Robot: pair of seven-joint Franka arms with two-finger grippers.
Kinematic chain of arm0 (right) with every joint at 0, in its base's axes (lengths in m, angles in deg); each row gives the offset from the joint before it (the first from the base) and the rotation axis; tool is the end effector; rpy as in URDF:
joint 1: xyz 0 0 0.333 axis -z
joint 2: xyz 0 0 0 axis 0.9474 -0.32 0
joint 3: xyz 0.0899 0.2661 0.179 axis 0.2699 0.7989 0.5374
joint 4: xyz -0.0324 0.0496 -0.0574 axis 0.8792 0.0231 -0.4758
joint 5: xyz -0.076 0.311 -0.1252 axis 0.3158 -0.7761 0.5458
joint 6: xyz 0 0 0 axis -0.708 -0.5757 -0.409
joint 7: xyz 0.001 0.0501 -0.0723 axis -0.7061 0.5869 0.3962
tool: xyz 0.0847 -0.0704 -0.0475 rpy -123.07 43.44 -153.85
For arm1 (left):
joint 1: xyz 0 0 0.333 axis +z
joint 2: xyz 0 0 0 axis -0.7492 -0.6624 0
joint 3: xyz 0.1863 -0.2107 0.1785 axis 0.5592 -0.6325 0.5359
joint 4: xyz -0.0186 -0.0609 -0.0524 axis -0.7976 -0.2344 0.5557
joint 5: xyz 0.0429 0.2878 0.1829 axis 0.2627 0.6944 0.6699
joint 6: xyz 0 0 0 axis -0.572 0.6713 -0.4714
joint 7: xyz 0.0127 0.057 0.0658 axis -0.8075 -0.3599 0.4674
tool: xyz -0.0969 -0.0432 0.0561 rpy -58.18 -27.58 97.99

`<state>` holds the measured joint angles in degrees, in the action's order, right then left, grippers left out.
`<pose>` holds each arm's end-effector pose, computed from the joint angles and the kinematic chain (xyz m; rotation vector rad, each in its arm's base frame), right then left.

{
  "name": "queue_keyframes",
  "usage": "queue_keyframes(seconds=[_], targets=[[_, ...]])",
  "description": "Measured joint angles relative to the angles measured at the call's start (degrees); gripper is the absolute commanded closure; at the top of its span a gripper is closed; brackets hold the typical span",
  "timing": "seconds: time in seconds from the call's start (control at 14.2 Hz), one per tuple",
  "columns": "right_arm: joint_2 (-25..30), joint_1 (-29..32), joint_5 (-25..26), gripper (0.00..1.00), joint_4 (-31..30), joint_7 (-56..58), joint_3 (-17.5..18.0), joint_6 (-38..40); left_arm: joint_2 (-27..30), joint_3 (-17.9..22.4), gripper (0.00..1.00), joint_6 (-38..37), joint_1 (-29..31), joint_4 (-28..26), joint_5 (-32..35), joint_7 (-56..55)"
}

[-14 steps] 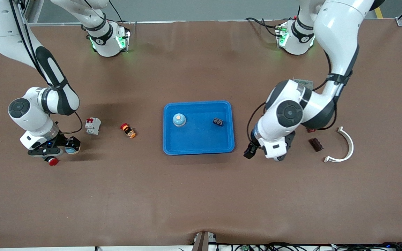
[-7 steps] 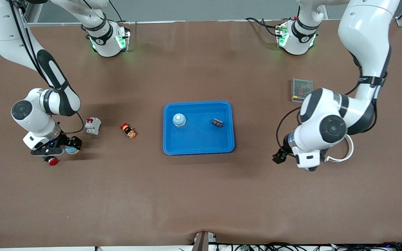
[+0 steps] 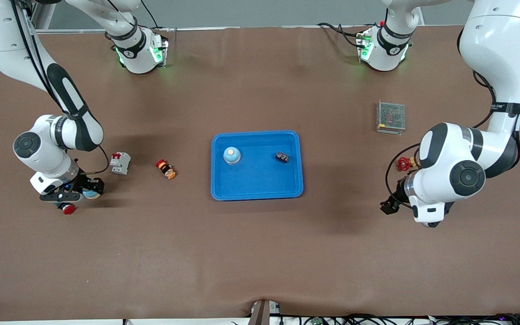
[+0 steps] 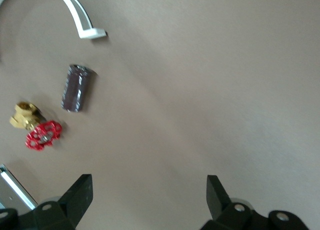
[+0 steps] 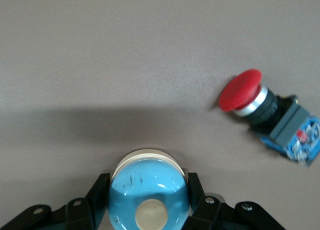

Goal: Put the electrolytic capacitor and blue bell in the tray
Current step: 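Carry the bell to the tray while the left gripper grasps the capacitor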

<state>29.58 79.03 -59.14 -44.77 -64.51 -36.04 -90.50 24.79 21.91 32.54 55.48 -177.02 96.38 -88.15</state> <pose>0.5620 -0.0902 0.2335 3.0781 -0.0434 0.1042 0.6337 -0.0933 0.3343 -2.8285 -1.2545 0.2144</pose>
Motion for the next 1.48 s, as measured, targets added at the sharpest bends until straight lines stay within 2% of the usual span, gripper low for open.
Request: queue_keyframes(seconds=[0.14,0.28,0.42,0.56,0.78,0.99,1.34,1.48], targets=[[3.4,-1.2,-0.2,1.0,1.7,-6.9,1.2,9.0,-0.5,0.0,0.0,0.0,1.4,-0.1,0.0,2.3],[7.3,-3.7,-2.5,1.0,2.3,-16.1,3.0,14.6,-0.7,0.0,0.0,0.0,1.6,-0.1,0.1,2.9],[9.6,-7.2,-5.6,1.0,2.3,-28.4,5.4,16.5,-1.0,-0.1,0.0,0.0,1.6,-0.2,1.5,3.2],[10.1,-12.2,-6.2,1.0,3.1,-43.0,7.0,16.4,-1.9,0.0,0.0,0.3,2.0,-0.2,3.7,3.2],[10.0,-20.5,-6.2,1.0,6.3,-60.1,7.4,16.3,-4.4,0.0,0.0,2.4,3.6,-0.3,5.1,3.5],[8.6,-25.3,-6.2,1.0,9.0,-70.3,7.4,16.4,-6.5,0.0,0.0,3.9,4.6,-0.3,8.0,3.6],[2.3,-31.9,-5.8,1.0,14.9,-84.5,7.3,16.2,-7.6,0.0,0.0,3.9,6.9,-2.6,12.0,6.3],[-0.6,-34.3,-4.0,1.0,17.6,-90.0,7.2,16.1,-7.6,0.0,0.0,3.9,7.5,-4.0,12.0,6.8]])
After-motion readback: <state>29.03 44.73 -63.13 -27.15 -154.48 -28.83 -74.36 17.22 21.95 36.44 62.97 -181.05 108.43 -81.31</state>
